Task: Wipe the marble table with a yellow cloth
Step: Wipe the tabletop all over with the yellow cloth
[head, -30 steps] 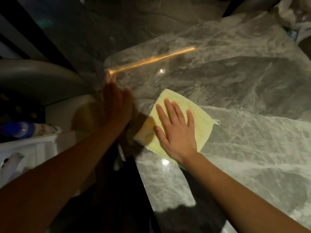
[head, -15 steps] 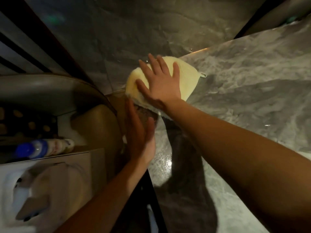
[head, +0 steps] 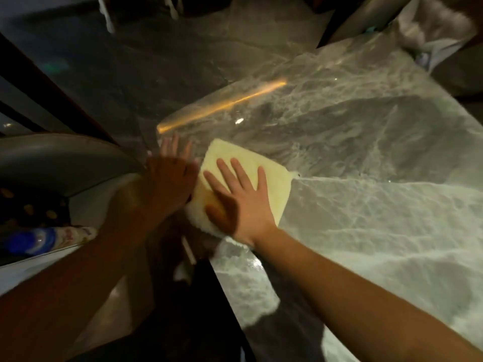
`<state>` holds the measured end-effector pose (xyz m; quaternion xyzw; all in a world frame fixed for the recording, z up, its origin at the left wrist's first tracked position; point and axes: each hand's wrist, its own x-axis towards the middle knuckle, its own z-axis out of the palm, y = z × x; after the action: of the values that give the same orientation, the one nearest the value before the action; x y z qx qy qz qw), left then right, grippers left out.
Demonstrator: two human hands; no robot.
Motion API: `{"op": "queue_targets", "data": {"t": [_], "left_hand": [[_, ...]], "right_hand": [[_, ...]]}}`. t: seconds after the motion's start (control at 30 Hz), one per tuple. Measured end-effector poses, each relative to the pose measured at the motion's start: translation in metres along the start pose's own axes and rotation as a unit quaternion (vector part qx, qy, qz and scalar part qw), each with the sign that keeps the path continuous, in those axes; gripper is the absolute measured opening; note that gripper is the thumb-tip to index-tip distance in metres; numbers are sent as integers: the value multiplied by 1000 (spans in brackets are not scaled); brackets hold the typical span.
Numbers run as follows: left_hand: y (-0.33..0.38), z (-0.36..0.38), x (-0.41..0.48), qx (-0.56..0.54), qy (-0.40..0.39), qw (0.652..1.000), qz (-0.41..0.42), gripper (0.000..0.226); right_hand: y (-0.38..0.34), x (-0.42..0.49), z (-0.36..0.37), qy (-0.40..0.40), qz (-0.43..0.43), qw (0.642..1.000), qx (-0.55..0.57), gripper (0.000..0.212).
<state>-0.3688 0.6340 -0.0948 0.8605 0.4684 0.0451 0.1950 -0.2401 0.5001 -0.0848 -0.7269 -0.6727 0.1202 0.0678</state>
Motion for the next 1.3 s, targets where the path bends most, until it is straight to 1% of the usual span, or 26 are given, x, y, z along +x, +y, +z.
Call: {"op": "queue_targets", "data": {"t": [0.03, 0.07, 0.1, 0.23, 0.3, 0.37, 0.43, 0.47, 0.53, 0.57, 0.6, 0.67, 0.73, 0.8, 0.87, 1.0, 1.1, 1.2, 1.27, 1.3], "left_hand": [[-2, -3, 5, 58, -18, 998, 1, 57], [-1, -4, 10, 87, -8, 996, 12, 60], [3, -2, 12, 94, 2, 995, 22, 62], [37, -4, 37, 110, -35, 989, 88, 60], [57, -1, 54, 126, -43, 983, 126, 61], [70, 5, 70, 127, -40, 981, 140, 61], [73, 9, 84, 107, -27, 987, 119, 62], [73, 11, 89, 101, -23, 990, 93, 62], [72, 14, 95, 120, -34, 991, 36, 61], [72, 15, 97, 132, -38, 990, 26, 60], [71, 16, 98, 133, -33, 990, 31, 59], [69, 13, 94, 121, -18, 990, 71, 59], [66, 15, 91, 116, -15, 988, 103, 63], [67, 17, 87, 119, -8, 989, 89, 63], [71, 16, 88, 131, -18, 989, 68, 65], [67, 21, 93, 157, -42, 985, 57, 67], [65, 25, 94, 160, -37, 985, 60, 65], [65, 24, 97, 149, -36, 987, 58, 63], [67, 20, 96, 127, -35, 989, 67, 61], [67, 18, 95, 100, -32, 992, 66, 60]], "right_hand": [[-3, -15, 3, -8, 6, 1000, 12, 68], [-3, -34, 4, -16, 15, 1000, 13, 68], [-4, -56, 4, -21, 24, 999, 4, 69], [-5, -121, 9, -34, 23, 999, -22, 70], [-2, -129, 11, -32, 11, 999, -19, 71], [2, -124, 9, -34, 8, 999, -11, 73], [9, -111, 7, -30, 18, 999, -4, 74], [13, -103, 6, -22, 28, 999, -4, 74], [29, -77, -1, -6, 59, 998, -8, 72], [40, -56, -7, -1, 83, 997, -5, 71], [53, -33, -12, -1, 111, 994, 3, 70], [77, 16, -23, -15, 158, 987, 9, 68], [101, 63, -34, -12, 187, 982, -3, 68], [123, 101, -44, 10, 207, 978, -8, 68], [143, 135, -51, 33, 228, 973, -6, 68], [186, 195, -69, 38, 252, 967, -9, 67], [201, 211, -74, 38, 261, 964, -18, 67], [194, 204, -71, 44, 249, 967, -24, 66], [185, 188, -68, 45, 245, 968, -25, 67], [177, 177, -65, 42, 242, 969, -26, 67]]}}
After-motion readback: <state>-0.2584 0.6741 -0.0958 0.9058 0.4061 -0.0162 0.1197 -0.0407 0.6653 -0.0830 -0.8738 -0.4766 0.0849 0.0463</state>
